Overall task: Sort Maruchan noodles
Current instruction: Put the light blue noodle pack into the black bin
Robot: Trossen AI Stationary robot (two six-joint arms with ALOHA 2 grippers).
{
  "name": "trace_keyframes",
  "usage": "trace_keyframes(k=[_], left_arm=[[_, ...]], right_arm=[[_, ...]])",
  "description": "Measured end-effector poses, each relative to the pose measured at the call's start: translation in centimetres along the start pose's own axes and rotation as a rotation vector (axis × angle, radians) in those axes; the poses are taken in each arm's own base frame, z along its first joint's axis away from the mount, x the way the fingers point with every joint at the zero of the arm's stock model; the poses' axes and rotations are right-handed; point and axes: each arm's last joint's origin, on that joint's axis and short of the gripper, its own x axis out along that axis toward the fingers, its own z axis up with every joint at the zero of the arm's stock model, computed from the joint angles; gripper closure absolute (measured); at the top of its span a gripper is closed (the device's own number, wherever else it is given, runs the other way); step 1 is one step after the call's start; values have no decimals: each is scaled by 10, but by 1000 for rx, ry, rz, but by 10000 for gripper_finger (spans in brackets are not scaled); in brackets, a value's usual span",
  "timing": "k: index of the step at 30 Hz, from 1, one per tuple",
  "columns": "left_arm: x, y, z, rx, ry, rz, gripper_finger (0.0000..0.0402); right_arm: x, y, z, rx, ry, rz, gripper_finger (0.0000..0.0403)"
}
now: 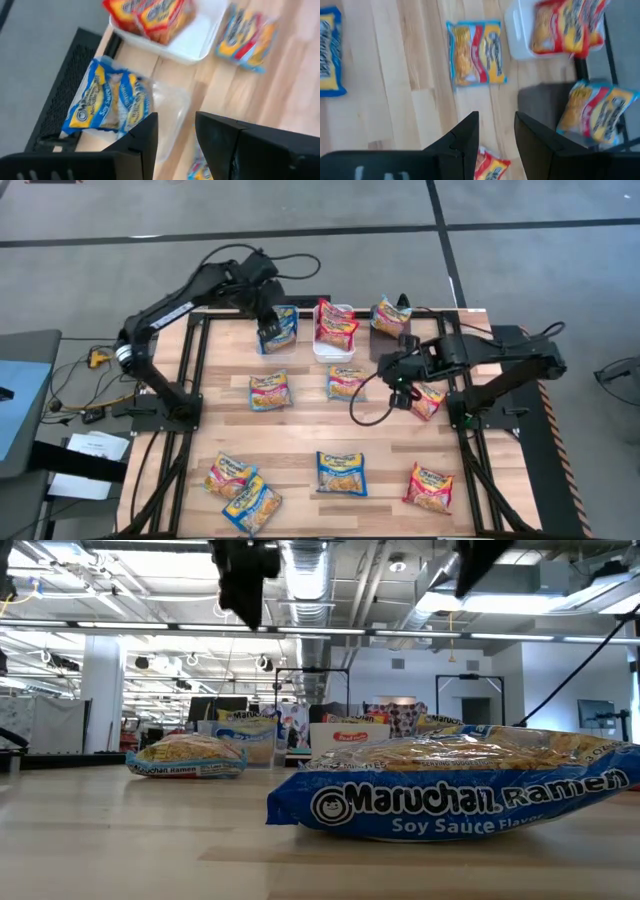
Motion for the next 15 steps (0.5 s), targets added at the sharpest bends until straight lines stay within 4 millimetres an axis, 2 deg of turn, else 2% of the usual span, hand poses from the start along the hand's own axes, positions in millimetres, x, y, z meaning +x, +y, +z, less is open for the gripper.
trace_keyframes(k=[8,15], left_arm=[[-58,-47,-9,5,-175,-70,285],[-94,-80,-27,2,-240,4,285]], right_arm=[[16,2,-32,96,-37,86,255],[27,5,-45,199,-58,127,255]])
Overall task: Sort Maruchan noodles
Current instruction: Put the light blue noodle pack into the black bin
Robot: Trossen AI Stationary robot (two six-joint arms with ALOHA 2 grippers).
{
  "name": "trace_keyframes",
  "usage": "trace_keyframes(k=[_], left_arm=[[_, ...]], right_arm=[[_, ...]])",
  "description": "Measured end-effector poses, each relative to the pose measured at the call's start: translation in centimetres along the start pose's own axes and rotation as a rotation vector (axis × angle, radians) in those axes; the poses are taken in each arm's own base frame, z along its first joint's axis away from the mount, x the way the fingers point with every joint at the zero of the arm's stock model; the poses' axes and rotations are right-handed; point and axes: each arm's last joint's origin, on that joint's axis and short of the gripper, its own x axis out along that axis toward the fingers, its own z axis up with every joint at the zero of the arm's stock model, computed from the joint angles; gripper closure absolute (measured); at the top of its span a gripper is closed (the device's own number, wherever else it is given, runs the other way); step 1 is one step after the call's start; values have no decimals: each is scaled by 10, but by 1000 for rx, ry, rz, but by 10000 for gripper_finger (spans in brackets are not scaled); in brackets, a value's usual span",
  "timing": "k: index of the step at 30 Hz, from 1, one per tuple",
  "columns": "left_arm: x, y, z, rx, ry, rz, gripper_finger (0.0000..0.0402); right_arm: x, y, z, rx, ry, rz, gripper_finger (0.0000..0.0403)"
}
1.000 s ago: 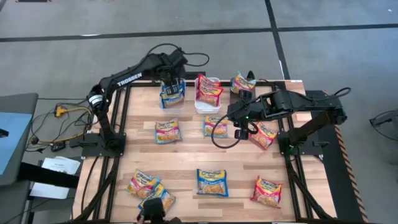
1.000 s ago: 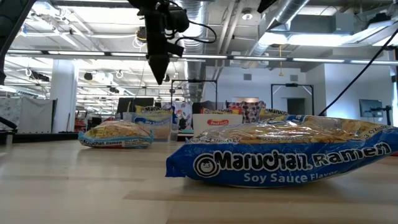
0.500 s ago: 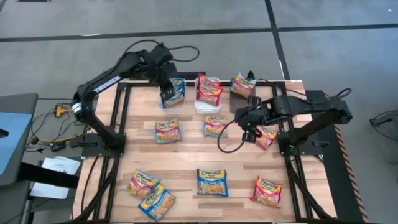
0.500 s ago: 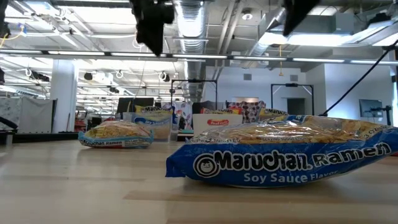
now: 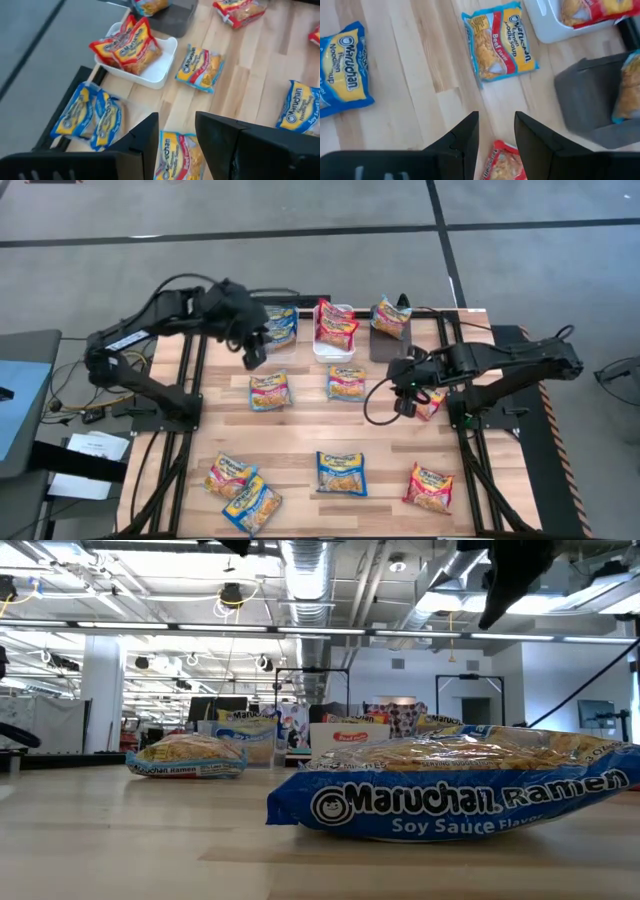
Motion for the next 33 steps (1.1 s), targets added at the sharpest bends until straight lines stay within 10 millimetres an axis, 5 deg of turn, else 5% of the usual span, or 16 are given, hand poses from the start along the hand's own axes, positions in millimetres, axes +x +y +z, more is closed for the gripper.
trace_keyframes(k=[6,19,33], left_arm=[[-11,-20,-25,-8,-15,97,285],[11,-35,-100,-151,-205,-20,285],[20,-45,-111,-159,-281,-85,285]], right_arm=[[11,5,-3,10,32,82,255],[22,8,0,-50,-24,136,255],[37,14,17,-166,-105,135,228]])
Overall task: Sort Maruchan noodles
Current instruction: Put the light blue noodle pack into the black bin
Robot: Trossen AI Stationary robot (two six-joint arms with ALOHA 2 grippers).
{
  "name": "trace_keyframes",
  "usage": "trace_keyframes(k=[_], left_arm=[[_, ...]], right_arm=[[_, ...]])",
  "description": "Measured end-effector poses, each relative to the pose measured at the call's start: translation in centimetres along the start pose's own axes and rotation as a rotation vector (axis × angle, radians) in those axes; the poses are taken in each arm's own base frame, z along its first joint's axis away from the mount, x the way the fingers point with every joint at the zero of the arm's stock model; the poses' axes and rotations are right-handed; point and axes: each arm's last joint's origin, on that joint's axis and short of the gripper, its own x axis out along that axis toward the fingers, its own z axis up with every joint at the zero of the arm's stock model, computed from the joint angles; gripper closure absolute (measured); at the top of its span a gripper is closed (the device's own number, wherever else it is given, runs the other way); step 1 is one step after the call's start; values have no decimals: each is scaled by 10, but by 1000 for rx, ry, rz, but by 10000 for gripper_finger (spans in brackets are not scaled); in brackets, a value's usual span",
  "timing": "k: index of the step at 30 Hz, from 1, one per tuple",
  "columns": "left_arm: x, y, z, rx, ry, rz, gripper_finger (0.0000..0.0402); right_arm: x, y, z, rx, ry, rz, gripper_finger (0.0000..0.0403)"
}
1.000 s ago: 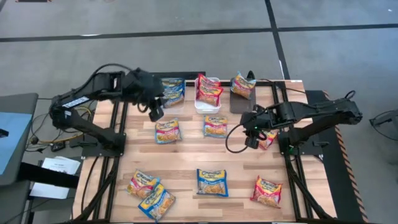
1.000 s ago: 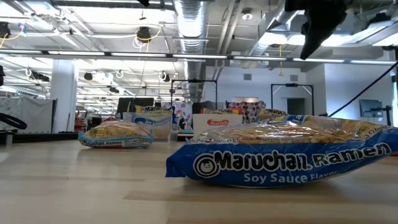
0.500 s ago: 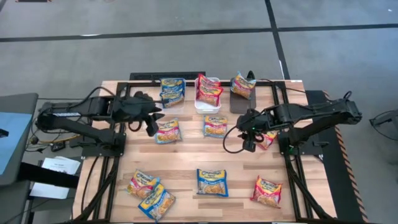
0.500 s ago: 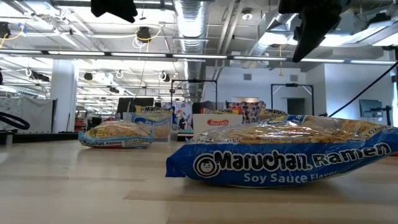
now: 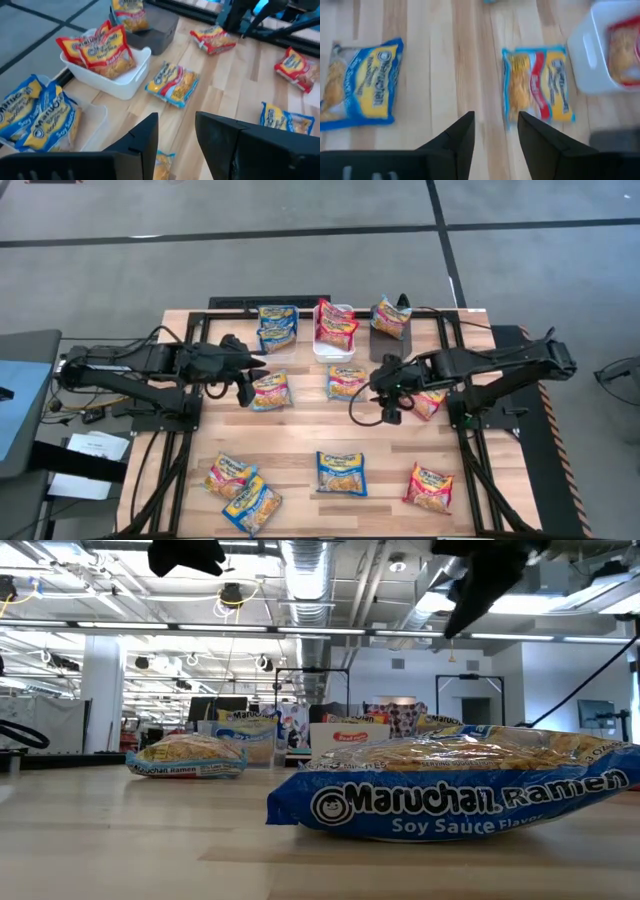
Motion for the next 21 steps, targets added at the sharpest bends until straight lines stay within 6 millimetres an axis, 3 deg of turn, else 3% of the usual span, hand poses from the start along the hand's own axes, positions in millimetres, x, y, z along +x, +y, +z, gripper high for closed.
trace_keyframes(k=[6,15,21], left_arm=[[4,-1,-1,4,19,1,285],[8,-4,-2,13,34,-18,285],[10,-4,-4,34,52,-15,285]], right_arm=[[21,-8,7,-85,8,-28,203],[62,-21,14,-183,54,-64,200],[88,-32,17,-151,69,-82,200]])
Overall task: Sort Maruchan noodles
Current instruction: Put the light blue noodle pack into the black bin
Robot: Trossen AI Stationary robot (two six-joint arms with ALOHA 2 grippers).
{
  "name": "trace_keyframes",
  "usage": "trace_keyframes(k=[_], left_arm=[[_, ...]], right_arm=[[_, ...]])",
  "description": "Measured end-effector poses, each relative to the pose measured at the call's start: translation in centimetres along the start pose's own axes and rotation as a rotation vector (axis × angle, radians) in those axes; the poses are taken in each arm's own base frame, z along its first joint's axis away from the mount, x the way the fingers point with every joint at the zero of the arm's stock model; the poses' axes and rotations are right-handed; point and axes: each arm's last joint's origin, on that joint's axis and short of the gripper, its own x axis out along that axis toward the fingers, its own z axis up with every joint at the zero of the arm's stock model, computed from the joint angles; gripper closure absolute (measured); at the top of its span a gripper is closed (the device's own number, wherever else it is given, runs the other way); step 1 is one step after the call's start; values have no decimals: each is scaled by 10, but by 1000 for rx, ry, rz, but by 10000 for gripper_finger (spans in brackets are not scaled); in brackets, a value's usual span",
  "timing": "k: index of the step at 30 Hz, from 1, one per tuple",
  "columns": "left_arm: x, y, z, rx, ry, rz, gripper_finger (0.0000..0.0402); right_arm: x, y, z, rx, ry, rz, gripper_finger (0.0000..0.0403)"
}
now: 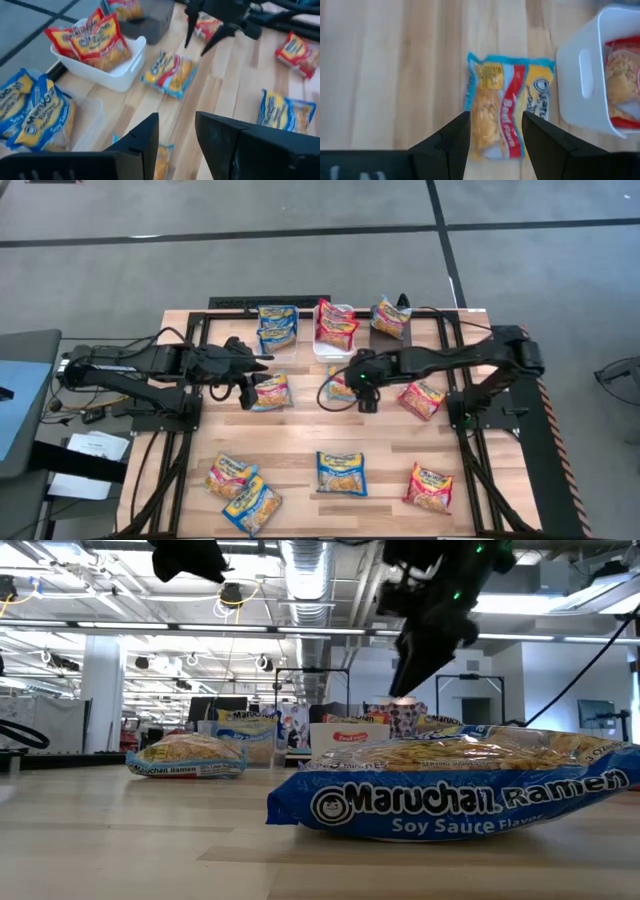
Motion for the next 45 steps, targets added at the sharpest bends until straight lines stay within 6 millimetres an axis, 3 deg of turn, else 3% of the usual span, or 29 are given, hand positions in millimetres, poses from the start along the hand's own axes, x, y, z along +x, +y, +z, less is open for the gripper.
trace_keyframes(k=[13,26,31,39,45], left_arm=[[1,-1,1,2,-5,-2,285],[1,-1,1,2,-4,-1,285],[1,-1,1,2,-5,-1,285],[1,-1,1,2,-5,0,285],[1,-1,1,2,-5,0,285]], right_arm=[[49,-18,-8,56,101,-20,200],[86,-22,-20,157,186,28,203],[88,-19,-20,184,189,51,249],[87,-14,-20,212,195,71,378],[80,-9,-12,206,186,81,391]])
